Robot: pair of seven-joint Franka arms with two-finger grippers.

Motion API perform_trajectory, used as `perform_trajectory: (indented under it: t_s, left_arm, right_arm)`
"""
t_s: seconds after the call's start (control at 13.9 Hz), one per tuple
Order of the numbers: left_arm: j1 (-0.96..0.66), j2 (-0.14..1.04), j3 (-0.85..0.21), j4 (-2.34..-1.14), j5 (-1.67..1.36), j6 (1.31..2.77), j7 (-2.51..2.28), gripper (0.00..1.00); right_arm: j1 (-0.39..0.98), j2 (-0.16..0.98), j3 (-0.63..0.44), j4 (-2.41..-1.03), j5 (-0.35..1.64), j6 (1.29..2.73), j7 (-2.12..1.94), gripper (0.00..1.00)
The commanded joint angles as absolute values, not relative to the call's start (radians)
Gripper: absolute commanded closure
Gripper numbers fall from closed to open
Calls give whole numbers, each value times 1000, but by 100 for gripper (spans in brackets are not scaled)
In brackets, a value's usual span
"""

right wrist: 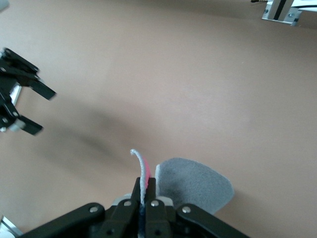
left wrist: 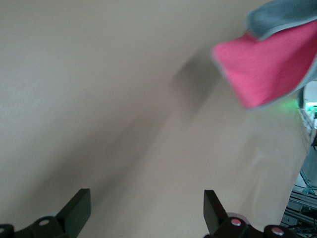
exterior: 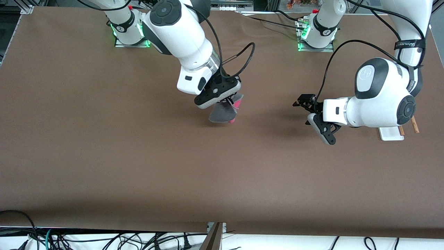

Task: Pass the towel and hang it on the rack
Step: 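Carry the towel toward the left gripper while the left gripper approaches, then grasp the towel with the left gripper and open the right gripper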

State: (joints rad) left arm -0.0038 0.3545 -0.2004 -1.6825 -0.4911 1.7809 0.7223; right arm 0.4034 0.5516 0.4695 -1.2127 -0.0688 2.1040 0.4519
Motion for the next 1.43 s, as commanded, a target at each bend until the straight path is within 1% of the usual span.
perform_trajectory:
  t_s: [0.0, 0.14, 0.29, 0.43, 0.5, 0.65, 0.79, 0.93, 1.0, 1.08, 1.15, 1.22, 1.36]
  left_arm:
    - [2, 270, -251, -1854, -595, 1932, 814, 0]
    - [2, 209, -303, -1966, -659, 2049, 815, 0]
    - [0, 201, -354, -1979, -669, 2098, 815, 0]
    - [5, 198, -414, -2023, -734, 2214, 828, 0]
    - [5, 199, -449, -2031, -761, 2253, 842, 0]
    - [5, 190, -494, -2084, -785, 2343, 842, 0]
    - [5, 176, -534, -2117, -834, 2397, 842, 0]
    - [6, 160, -538, -2126, -838, 2398, 845, 1]
    - [3, 160, -538, -2125, -838, 2402, 847, 15]
    - [0, 161, -540, -2122, -838, 2411, 845, 60]
    - [0, 164, -540, -2123, -839, 2416, 844, 93]
    - [0, 166, -540, -2123, -839, 2416, 844, 100]
    - [0, 166, -540, -2121, -839, 2416, 844, 100]
  right_arm:
    - [425, 566, 462, -1204, -83, 2144, 509, 100]
    - [443, 571, 453, -1204, -83, 2149, 540, 100]
    - [456, 571, 443, -1204, -95, 2158, 583, 100]
    - [462, 574, 443, -1204, -101, 2177, 639, 100]
    - [463, 575, 442, -1204, -103, 2183, 669, 100]
    - [463, 575, 443, -1204, -103, 2183, 678, 100]
    - [465, 575, 443, -1204, -103, 2183, 678, 100]
    - [465, 575, 443, -1204, -103, 2181, 678, 100]
    - [465, 575, 443, -1204, -103, 2183, 678, 100]
    - [465, 575, 443, -1204, -101, 2183, 678, 100]
    - [465, 575, 443, -1204, -101, 2183, 678, 100]
    - [465, 575, 443, -1204, -101, 2183, 678, 100]
    - [465, 575, 445, -1204, -101, 2183, 678, 100]
